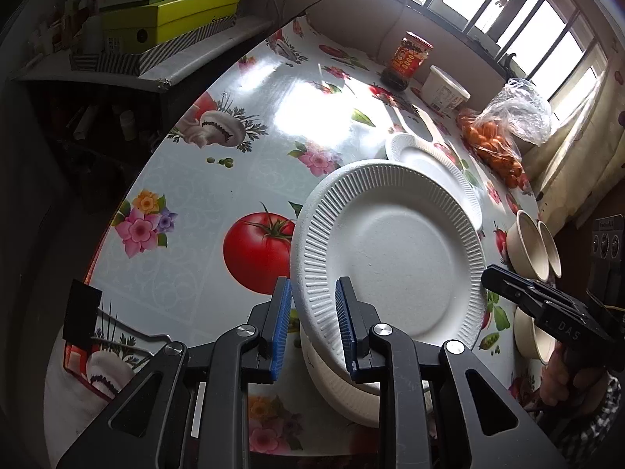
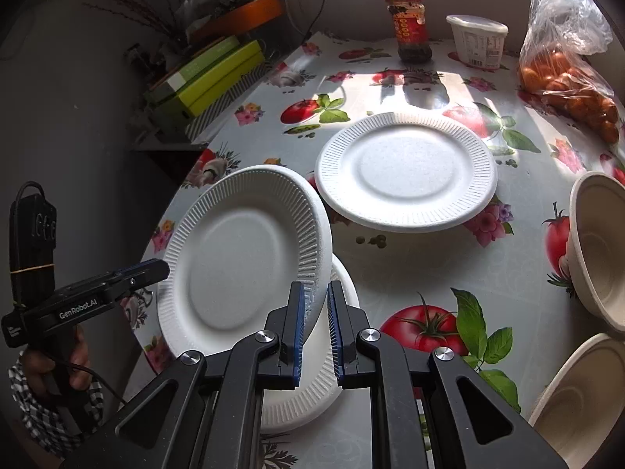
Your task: Organize plates and bowls
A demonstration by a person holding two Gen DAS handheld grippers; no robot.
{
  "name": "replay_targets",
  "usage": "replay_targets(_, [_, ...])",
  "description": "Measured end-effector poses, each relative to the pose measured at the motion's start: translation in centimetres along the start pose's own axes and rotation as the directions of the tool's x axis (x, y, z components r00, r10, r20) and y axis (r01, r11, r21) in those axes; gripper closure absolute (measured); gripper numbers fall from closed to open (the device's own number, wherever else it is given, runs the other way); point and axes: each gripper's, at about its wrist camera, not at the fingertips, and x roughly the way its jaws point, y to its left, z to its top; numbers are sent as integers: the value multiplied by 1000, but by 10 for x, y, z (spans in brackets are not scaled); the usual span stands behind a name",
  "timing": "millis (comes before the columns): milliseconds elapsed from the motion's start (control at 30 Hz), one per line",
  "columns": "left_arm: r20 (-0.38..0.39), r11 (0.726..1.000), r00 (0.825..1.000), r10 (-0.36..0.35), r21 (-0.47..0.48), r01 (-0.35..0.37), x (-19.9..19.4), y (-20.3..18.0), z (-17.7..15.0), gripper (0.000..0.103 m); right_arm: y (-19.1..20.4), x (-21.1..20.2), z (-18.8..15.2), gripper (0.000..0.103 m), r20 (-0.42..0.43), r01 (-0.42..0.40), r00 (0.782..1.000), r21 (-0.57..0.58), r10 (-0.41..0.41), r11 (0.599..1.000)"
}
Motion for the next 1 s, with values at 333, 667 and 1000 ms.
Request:
replay_targets(333, [-45, 1000, 999, 4, 17, -4, 10, -3, -17, 79, -4, 0, -25, 90, -21, 17, 1000, 6, -17, 1000])
replay_targets(667, [-59, 999, 998, 22, 47, -19, 13, -10, -22, 79, -6, 6, -36, 90, -47, 45, 998, 7, -45, 999])
replay_targets(1000, [-76, 998, 996, 37, 60, -33, 18, -12, -24, 79, 1, 6, -40, 89, -45, 89, 995, -30, -90, 996])
